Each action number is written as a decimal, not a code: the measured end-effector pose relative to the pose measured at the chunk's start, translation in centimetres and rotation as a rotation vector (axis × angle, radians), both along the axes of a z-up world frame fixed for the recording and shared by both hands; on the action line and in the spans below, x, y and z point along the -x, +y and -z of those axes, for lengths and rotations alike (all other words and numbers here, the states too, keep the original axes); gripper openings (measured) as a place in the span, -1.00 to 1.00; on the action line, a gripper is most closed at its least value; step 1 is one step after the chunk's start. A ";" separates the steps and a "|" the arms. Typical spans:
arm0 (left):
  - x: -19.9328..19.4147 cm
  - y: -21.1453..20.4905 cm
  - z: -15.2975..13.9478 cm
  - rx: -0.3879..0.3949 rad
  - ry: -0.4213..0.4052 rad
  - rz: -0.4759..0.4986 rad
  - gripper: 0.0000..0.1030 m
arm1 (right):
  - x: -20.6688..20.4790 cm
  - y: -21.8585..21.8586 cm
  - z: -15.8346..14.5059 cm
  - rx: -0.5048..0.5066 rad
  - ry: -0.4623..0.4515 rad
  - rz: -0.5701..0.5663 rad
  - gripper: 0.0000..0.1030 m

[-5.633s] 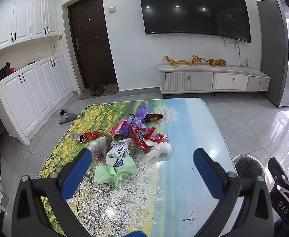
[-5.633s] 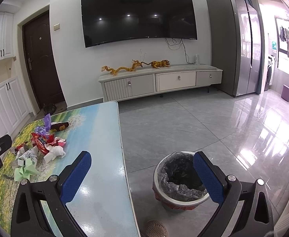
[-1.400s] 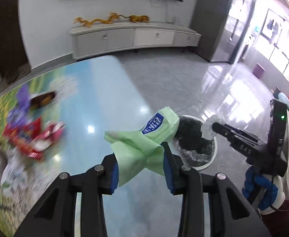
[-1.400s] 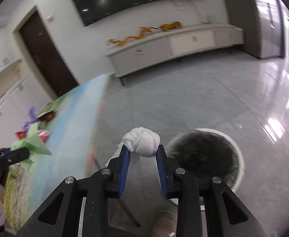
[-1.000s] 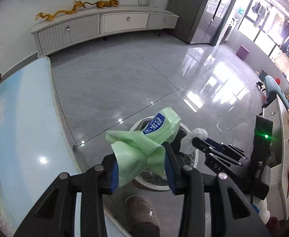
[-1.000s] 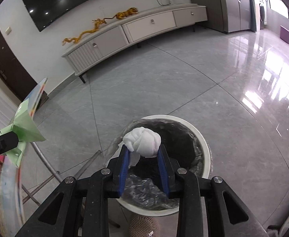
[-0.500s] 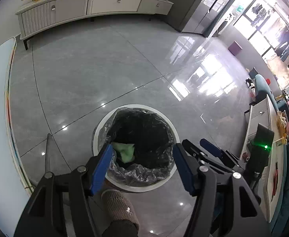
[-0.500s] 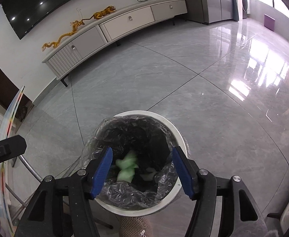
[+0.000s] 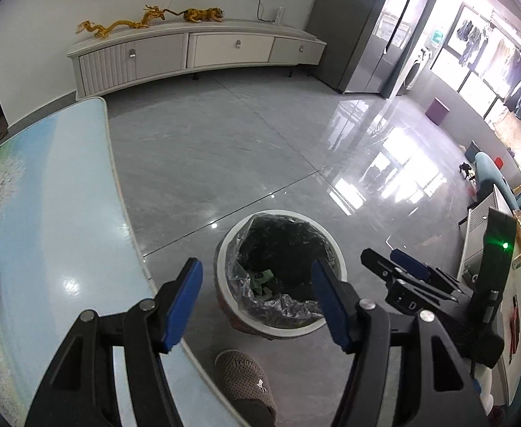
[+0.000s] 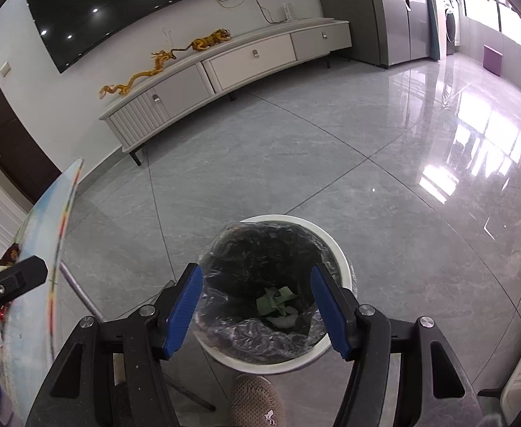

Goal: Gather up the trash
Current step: 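Grasp the pink wrapper with the right tool while the left tool grasps the white printed bag, then carry both items over the bin and open both tools to release them, then move both tools back to the trash on the table, then grasp the red snack bag with the right tool while the left tool grasps clear plastic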

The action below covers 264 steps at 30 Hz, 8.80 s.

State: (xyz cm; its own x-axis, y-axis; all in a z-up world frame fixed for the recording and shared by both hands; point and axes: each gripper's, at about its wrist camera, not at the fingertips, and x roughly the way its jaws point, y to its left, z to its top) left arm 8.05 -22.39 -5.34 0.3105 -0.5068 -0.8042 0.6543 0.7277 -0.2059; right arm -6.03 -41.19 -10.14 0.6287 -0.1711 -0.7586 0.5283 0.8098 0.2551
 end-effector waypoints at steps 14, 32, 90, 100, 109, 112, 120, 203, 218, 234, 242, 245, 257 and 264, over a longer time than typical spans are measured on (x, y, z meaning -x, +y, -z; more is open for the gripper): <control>0.1 19.4 -4.0 0.012 -0.155 -0.222 0.20 | -3.3 12.2 -5.8 0.085 -0.042 -0.244 0.18; -5.7 32.9 0.4 -0.052 -0.094 -0.426 0.20 | -12.1 27.0 -5.6 0.036 -0.030 -0.602 0.18; 3.2 27.6 -4.4 0.106 -0.133 -0.326 -0.27 | -5.8 19.9 -6.3 -0.168 -0.179 -0.476 -0.48; 2.3 17.0 -5.6 0.079 -0.105 -0.179 -0.27 | -3.0 9.6 -5.2 -0.147 -0.227 -0.288 -0.48; 0.3 3.7 -2.6 0.027 -0.014 -0.022 -0.27 | -1.8 0.2 -0.7 -0.177 -0.156 -0.108 -0.48; -0.5 0.1 -1.1 0.025 0.039 0.009 -0.25 | -2.4 -1.5 0.8 -0.179 -0.118 -0.081 -0.48; -2.2 -6.7 2.4 0.034 0.167 0.059 -0.22 | -3.5 -4.5 5.3 -0.196 -0.015 -0.042 -0.42; 5.4 38.2 -4.1 0.188 -0.130 -0.491 0.13 | -4.8 27.7 -11.5 0.062 -0.193 -0.626 0.25; -2.2 38.4 -1.1 0.151 -0.079 -0.432 0.13 | -15.8 33.3 -4.8 -0.006 -0.085 -0.815 0.30; -8.5 37.5 3.7 0.044 -0.026 -0.435 0.12 | -21.1 35.5 -2.2 0.001 -0.079 -0.918 0.39; -7.7 36.6 3.7 0.055 -0.019 -0.405 -0.31 | -22.1 36.0 -1.1 0.021 -0.055 -0.947 0.39; -6.9 36.0 3.7 0.050 -0.015 -0.396 -0.42 | -21.4 35.6 -0.5 0.016 -0.038 -0.951 0.20; -2.9 34.3 3.9 0.053 -0.014 -0.393 -0.52 | -16.8 34.0 -0.1 -0.004 -0.034 -0.947 -0.53; -0.2 34.5 3.6 0.062 0.004 -0.417 -0.54 | -13.0 32.1 -0.7 -0.027 -0.047 -0.915 -0.54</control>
State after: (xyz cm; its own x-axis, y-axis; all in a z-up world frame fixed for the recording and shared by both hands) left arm 8.24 12.06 -8.95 0.4964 -0.3861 -0.7775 0.3058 0.9160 -0.2596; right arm 6.97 -9.11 -9.47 0.5404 0.4267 -0.7252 -0.3279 0.9005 0.2854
